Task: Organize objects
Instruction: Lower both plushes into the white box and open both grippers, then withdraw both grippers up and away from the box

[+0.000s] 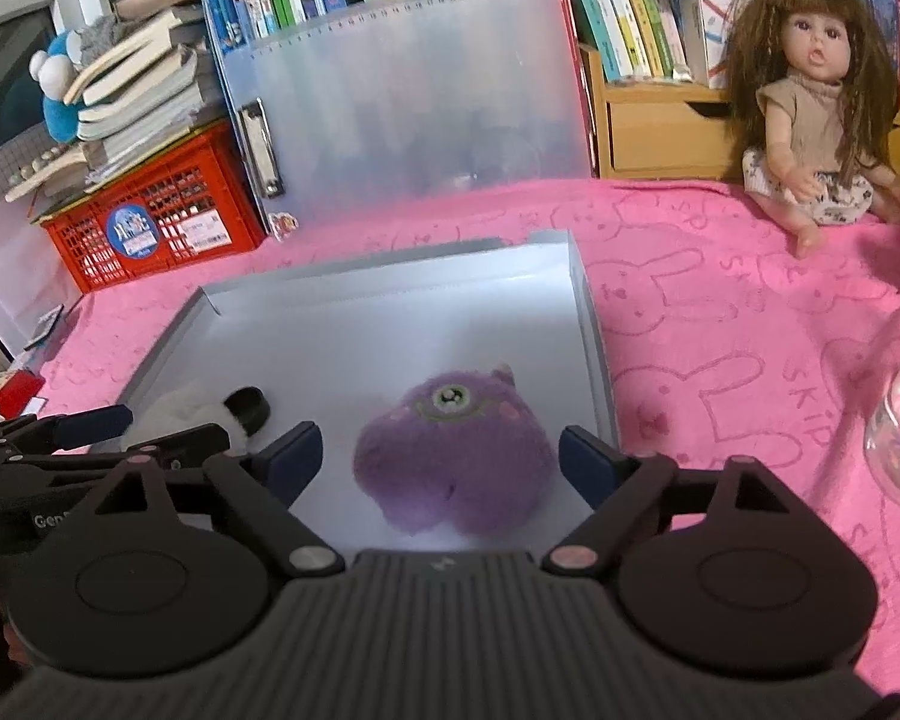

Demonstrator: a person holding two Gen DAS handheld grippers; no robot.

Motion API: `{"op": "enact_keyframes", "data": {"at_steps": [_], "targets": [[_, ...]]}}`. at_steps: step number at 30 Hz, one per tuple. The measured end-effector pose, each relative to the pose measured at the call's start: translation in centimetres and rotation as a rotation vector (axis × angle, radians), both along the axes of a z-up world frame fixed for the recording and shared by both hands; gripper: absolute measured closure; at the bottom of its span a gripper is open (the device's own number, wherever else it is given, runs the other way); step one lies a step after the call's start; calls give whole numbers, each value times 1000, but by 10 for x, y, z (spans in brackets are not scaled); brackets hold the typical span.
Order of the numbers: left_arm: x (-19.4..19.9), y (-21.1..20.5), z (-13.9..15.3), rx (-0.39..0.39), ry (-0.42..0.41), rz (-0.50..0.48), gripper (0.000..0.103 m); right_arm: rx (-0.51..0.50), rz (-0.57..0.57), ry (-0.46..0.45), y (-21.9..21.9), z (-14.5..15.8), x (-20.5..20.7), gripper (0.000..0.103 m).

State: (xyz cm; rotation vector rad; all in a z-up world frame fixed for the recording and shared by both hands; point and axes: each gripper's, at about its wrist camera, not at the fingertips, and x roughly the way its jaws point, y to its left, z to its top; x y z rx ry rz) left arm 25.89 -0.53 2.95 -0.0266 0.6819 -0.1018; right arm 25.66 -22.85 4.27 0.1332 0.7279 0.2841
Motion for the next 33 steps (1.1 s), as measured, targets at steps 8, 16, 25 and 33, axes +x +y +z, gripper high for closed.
{"op": "enact_keyframes", "data": {"at_steps": [8, 16, 25, 33], "targets": [[-9, 4, 17, -12, -30, -2, 3, 9, 6, -50, -2, 17, -13, 4], [-18, 15, 41, -14, -64, 0, 2, 27, -15, -81, -12, 36, -23, 3], [-45, 21, 60, -1, -99, -30, 2, 39, -15, -109, -22, 46, -49, 2], [-91, 30, 61, -20, -129, -50, 2, 16, -21, -139, -27, 41, -85, 2]]}}
